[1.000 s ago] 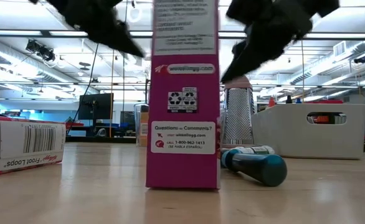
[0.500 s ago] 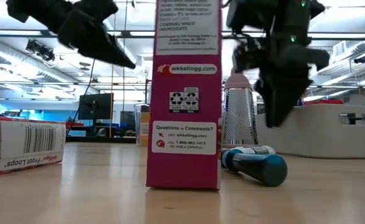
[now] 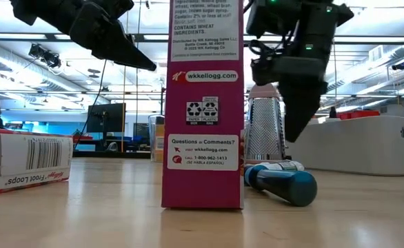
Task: Pick & Place Kitchen Items
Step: Put the small red food coloring bottle into the gray bin
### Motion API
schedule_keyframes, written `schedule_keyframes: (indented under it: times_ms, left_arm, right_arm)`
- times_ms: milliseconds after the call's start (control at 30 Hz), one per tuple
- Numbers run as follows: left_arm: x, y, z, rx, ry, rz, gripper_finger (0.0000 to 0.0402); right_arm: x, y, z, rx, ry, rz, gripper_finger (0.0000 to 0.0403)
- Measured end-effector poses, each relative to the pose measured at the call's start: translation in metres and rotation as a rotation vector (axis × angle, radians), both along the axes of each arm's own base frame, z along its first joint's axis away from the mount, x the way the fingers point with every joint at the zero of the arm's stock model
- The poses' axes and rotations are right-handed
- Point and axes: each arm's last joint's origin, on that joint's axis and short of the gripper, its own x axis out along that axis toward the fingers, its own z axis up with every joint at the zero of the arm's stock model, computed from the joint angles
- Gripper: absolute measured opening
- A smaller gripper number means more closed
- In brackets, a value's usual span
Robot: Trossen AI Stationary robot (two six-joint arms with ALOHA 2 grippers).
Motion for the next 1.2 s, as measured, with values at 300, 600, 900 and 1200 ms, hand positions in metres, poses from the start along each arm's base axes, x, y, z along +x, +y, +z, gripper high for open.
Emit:
schedule_keyframes:
  times_ms: [300,600,900,1200]
  left_arm:
    - [0.0,0.0,0.0,-0.004,-0.004,-0.007,0.0194]
    - [0.0,0.0,0.0,-0.001,0.003,-0.007,0.0194]
    - [0.0,0.0,0.0,0.007,0.006,-0.01,0.0194]
    - [0.0,0.0,0.0,0.006,0.007,-0.007,0.0194]
  right_arm:
    - [0.011,-0.005,-0.005,0.112,-0.087,-0.337,0.0203]
    - [0.012,-0.002,-0.027,0.165,0.037,-0.392,0.0178]
    - [0.013,-0.004,-0.033,0.16,0.058,-0.427,0.0177]
    - [0.014,-0.004,-0.033,0.16,0.042,-0.447,0.015]
